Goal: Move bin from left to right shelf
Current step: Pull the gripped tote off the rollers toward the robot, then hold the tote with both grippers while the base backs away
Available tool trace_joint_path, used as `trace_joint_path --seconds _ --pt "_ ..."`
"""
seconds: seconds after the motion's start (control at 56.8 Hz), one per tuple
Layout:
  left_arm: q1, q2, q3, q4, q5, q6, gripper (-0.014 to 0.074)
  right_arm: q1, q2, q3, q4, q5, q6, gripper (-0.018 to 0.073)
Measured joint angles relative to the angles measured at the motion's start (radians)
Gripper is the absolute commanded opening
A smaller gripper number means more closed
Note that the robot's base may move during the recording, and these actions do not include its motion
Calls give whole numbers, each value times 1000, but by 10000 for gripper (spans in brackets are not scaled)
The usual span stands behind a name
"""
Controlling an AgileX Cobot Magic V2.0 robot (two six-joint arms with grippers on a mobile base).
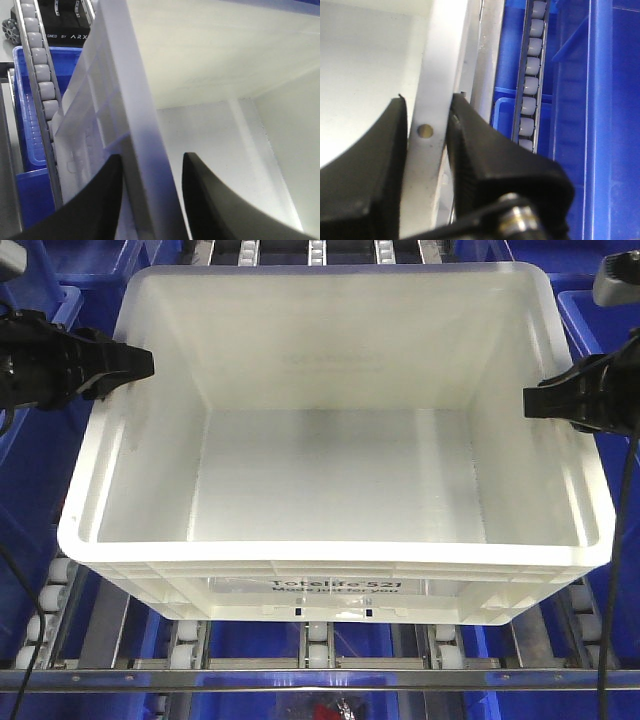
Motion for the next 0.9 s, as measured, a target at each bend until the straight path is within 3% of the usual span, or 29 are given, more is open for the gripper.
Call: trace_joint_path --seconds 0.898 --pt "0 0 0 6 3 -2 -3 0 0 0 1 0 -1 -4"
